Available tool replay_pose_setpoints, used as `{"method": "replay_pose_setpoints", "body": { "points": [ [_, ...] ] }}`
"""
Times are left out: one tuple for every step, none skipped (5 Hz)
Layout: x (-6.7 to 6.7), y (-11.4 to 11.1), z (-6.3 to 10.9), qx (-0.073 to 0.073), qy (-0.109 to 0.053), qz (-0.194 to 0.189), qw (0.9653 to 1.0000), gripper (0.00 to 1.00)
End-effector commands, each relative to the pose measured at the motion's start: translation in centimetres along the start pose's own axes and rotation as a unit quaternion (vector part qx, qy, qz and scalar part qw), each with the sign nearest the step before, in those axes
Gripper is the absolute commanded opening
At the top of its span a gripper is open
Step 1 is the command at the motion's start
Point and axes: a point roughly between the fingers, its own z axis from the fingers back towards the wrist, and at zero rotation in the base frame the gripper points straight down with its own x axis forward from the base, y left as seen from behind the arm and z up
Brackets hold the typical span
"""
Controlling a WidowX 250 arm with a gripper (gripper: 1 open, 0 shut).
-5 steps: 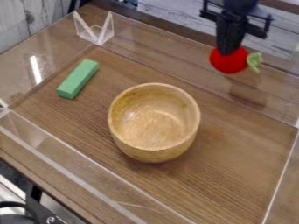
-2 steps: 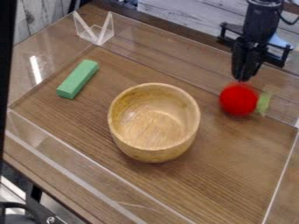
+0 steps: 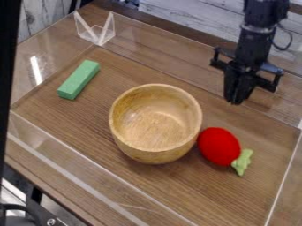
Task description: Move the red object to the right side of the table
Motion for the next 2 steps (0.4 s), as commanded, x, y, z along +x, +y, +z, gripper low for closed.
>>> {"method": "replay_pose_setpoints", "body": {
  "points": [
    [-0.9,-1.4,1.5,-0.003,-0.028,-0.016,0.9995,1.0],
    [-1.0,-1.6,0.0,-0.005,-0.014,-0.015,0.9998,1.0]
  ]
}}
